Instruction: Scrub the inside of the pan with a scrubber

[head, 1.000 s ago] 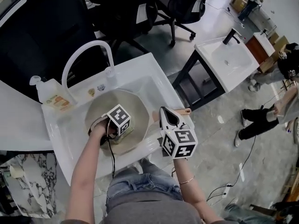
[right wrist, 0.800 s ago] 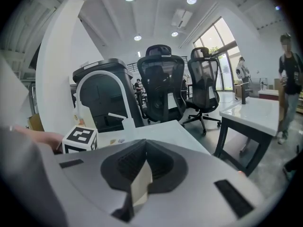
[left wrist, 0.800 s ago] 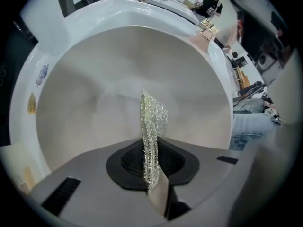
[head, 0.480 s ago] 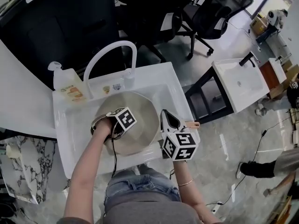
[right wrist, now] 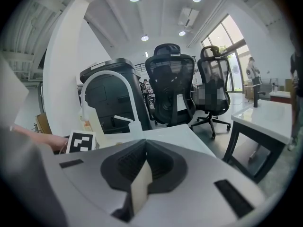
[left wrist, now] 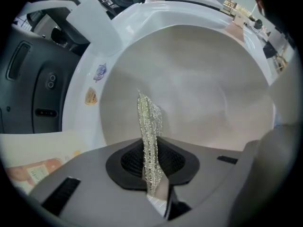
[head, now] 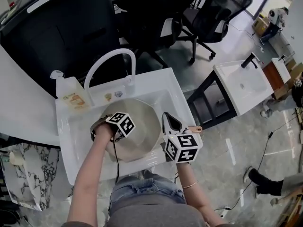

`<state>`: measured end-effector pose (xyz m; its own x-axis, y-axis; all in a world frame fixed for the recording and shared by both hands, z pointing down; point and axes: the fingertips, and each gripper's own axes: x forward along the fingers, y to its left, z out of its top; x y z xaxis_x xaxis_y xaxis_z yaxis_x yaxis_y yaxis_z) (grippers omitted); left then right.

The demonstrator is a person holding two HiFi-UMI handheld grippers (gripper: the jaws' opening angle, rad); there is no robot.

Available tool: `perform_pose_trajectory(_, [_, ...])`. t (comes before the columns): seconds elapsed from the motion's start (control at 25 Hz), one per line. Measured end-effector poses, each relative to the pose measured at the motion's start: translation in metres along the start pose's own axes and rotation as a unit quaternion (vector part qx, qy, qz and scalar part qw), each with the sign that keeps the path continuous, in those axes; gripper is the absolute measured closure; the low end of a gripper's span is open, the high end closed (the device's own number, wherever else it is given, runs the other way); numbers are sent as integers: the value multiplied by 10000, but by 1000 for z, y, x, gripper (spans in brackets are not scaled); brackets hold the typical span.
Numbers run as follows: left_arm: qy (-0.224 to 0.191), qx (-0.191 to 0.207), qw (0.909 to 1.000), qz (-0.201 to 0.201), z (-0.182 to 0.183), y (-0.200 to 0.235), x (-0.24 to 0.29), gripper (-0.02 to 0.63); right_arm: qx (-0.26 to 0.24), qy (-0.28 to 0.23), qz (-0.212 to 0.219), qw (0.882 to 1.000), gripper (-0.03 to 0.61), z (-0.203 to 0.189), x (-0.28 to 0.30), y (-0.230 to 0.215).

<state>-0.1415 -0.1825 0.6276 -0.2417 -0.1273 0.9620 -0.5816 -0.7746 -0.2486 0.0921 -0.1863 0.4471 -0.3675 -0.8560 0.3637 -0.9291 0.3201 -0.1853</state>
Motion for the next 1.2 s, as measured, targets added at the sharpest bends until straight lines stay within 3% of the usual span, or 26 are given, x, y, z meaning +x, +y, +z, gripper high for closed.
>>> perform_pose_trajectory(0.16, [-239, -155, 9982, 535, 1, 16, -6, 549, -2, -41, -24, 10000, 568, 1, -4, -1])
perform_pose_trajectory(0.32, [-764, -358, 9894, 1184, 9, 37, -21, 549, -11, -61, -51, 10000, 568, 1, -7, 1])
perform_pose_trajectory(0.52, [-1660, -655, 9657, 1887, 16, 52, -49, 549, -32, -105, -120, 9999, 568, -1, -17, 5])
perform_pose_trajectory(0.72, [-2423, -945, 9390, 2253, 14, 55, -75, 549, -43, -179, -201, 9996, 568, -2, -26, 12])
perform_pose_trajectory(0.96, [-3402, -1302, 9058, 2165, 13, 46, -109, 549, -67, -313, -280, 9991, 568, 2, -37, 25])
perform_pose_trajectory(1.08, [-4039, -1436, 8850, 1818, 19, 33, -128, 549, -61, -394, -325, 9987, 568, 3, -42, 31])
perform_pose_trajectory(1.2, [-4708, -1748, 8559, 1235, 23, 16, -148, 549, -24, -487, -355, 9982, 568, 3, -49, 37])
